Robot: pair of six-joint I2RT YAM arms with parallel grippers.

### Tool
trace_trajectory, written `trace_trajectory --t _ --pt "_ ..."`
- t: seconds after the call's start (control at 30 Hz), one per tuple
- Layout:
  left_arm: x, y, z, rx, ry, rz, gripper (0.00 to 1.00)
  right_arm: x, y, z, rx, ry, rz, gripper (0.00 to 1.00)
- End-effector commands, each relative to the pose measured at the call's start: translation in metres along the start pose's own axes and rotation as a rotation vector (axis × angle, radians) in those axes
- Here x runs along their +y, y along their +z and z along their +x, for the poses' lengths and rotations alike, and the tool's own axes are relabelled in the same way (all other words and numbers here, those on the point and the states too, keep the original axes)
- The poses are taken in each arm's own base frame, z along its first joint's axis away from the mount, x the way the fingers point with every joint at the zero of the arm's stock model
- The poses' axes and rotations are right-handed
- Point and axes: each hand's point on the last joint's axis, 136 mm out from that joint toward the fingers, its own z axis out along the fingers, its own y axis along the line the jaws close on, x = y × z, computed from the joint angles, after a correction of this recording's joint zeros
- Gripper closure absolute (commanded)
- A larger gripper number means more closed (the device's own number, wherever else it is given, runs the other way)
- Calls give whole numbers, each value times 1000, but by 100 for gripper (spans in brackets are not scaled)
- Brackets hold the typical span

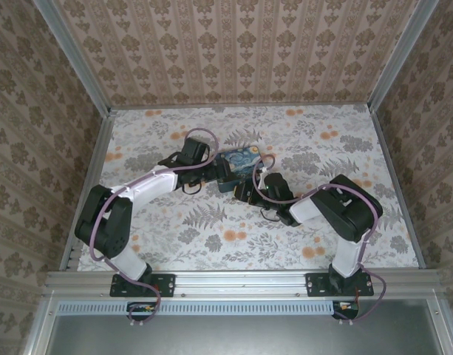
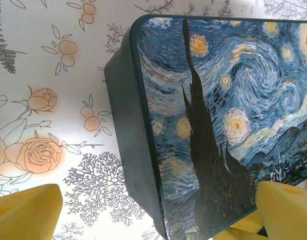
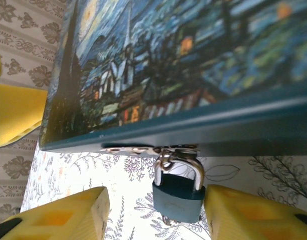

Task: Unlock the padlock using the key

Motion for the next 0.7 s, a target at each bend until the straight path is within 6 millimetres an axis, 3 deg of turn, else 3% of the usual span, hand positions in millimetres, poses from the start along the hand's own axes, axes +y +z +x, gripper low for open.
trace_trajectory --t 0.0,0.23,0.33,0.57,0.63,0.67 --pt "-7 0 -9 -12 4 24 0 -32 5 38 106 48 101 55" --pt "-6 1 -8 -12 2 22 0 -40 2 39 93 59 125 91" --pt "-6 -1 -8 -13 3 24 0 -41 -1 36 81 67 123 100" --pt "-6 -6 -9 -21 18 19 0 -46 -28 23 16 93 128 100" --pt "-6 -7 -10 -23 24 18 0 -47 -38 19 -6 94 135 69" --pt "-6 -8 -10 -25 26 17 0 -46 -41 18 -12 91 136 59"
